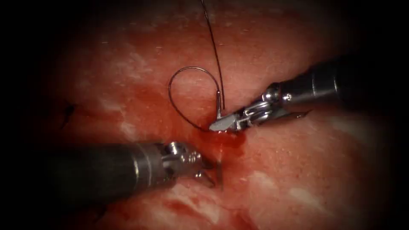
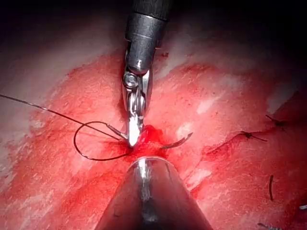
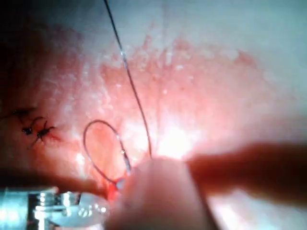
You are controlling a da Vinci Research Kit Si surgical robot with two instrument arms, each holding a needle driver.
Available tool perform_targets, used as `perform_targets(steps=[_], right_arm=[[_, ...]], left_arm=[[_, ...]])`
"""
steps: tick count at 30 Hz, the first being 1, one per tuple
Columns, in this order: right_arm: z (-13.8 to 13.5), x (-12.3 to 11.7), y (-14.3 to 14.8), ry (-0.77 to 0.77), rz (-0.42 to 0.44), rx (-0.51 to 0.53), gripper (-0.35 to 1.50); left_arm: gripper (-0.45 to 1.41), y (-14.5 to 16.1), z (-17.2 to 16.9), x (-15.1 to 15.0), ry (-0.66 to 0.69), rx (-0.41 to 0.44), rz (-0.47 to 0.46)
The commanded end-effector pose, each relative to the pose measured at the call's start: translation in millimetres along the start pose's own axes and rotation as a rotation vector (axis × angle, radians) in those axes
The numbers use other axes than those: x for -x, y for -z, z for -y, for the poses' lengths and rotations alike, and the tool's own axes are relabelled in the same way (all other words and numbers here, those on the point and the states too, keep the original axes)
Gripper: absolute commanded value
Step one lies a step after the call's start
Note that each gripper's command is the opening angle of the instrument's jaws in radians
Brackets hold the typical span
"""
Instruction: Wound Closure
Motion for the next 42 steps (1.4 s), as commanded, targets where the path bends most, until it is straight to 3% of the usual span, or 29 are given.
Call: perform_targets(steps=[1,5,6,8,9,14,17,20,24,27,33,39,40,42], right_arm=[[-0.5,0.1,-0.7,-0.001,0.003,-0.001,-0.35],[-0.7,-0.7,-0.4,0.025,-0.071,-0.055,-0.35],[-0.9,-1.1,-0.2,0.043,-0.096,-0.071,-0.15],[-1.5,-2.2,0.5,0.140,-0.157,-0.047,0.51],[-1.7,-2.5,0.9,0.161,-0.173,-0.039,0.59],[-2.5,-3.6,3.4,0.294,-0.236,0.006,0.73],[-2.1,-3.9,5.8,0.442,-0.273,0.051,0.90],[-1.6,-4.1,6.8,0.504,-0.284,0.070,1.00],[-0.8,-4.5,8.4,0.665,-0.308,0.120,1.01],[-0.9,-4.5,8.5,0.774,-0.317,0.156,0.98],[-1.8,-4.7,8.1,0.961,-0.291,0.232,0.93],[-2.7,-4.9,7.8,0.985,-0.292,0.239,0.91],[-2.9,-4.9,7.8,0.986,-0.293,0.240,0.90],[-3.1,-4.9,7.7,0.988,-0.293,0.241,0.86]], left_arm=[[0.10,-0.9,-0.1,0.0,0.000,0.002,0.001],[0.10,-0.6,-0.2,0.0,0.000,-0.001,0.001],[0.10,-0.3,-0.3,0.1,0.000,-0.005,0.001],[0.12,0.7,-0.8,0.3,0.000,-0.021,-0.005],[0.12,1.3,-1.1,0.4,0.007,-0.031,-0.014],[0.14,4.1,-2.5,0.4,-0.080,-0.098,-0.096],[0.20,5.7,-3.9,-0.4,-0.195,-0.138,-0.247],[0.29,5.8,-4.2,-0.9,-0.248,-0.165,-0.314],[0.41,5.6,-4.1,-2.3,-0.298,-0.226,-0.441],[0.41,5.5,-4.0,-2.7,-0.302,-0.230,-0.470],[0.39,4.8,-3.9,-3.6,-0.318,-0.219,-0.490],[0.36,3.5,-3.6,-4.4,-0.342,-0.210,-0.495],[0.25,3.2,-3.5,-4.4,-0.351,-0.205,-0.497],[-0.18,3.1,-3.3,-4.1,-0.368,-0.201,-0.498]])
